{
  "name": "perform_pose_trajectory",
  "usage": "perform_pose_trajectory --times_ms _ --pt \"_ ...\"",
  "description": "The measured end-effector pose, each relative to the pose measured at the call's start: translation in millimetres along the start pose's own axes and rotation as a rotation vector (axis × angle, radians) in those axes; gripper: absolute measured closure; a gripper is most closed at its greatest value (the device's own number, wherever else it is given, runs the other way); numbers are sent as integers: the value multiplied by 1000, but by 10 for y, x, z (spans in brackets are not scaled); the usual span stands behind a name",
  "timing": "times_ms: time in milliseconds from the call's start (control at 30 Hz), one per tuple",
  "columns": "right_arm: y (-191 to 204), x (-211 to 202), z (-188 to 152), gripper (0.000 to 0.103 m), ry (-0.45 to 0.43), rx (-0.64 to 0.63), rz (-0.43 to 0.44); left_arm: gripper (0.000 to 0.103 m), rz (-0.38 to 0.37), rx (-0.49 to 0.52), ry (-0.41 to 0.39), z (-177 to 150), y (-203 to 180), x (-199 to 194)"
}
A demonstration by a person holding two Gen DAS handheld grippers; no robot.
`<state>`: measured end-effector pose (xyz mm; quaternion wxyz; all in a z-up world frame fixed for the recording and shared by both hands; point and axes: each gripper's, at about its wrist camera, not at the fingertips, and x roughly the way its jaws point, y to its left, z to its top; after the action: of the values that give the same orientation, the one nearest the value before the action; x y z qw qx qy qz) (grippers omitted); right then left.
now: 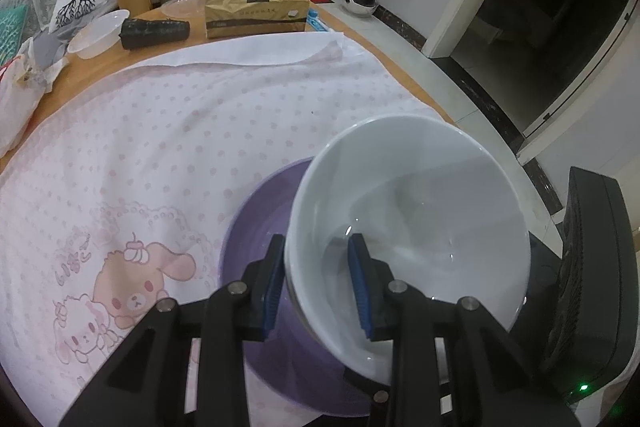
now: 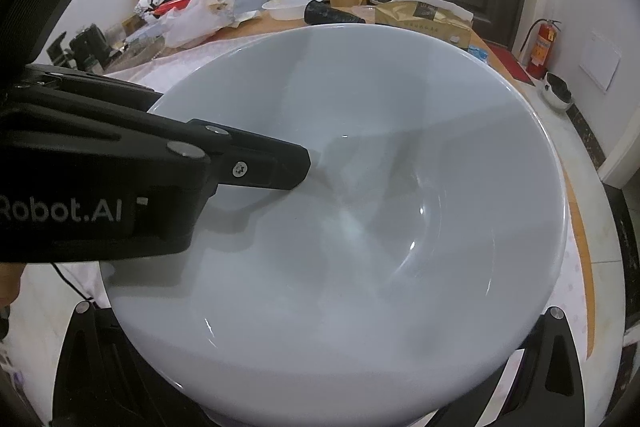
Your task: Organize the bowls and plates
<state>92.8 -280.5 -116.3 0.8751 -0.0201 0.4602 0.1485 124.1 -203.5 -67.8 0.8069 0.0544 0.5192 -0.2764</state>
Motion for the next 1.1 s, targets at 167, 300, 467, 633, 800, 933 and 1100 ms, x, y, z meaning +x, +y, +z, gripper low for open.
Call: perform_pose_trajectory --times_ms 167,300,467,633,800,933,1100 --pt "10 -15 -25 3 8 11 10 76 3 13 8 -34 -26 -25" --pt "3 -3 -40 4 3 10 8 76 8 12 4 -45 -35 -11" --pt "-64 65 -61 5 19 42 15 75 1 27 3 -32 -78 35" --pt "-69 66 -73 5 8 26 7 73 -13 31 13 -13 -65 72" --pt "-85 60 -80 5 11 7 20 71 -14 29 23 -5 -72 107" --pt "-86 55 -79 5 14 -3 21 71 -26 22 27 2 -46 110" --pt "-77 27 -86 5 20 -21 17 71 -14 25 17 29 -50 97"
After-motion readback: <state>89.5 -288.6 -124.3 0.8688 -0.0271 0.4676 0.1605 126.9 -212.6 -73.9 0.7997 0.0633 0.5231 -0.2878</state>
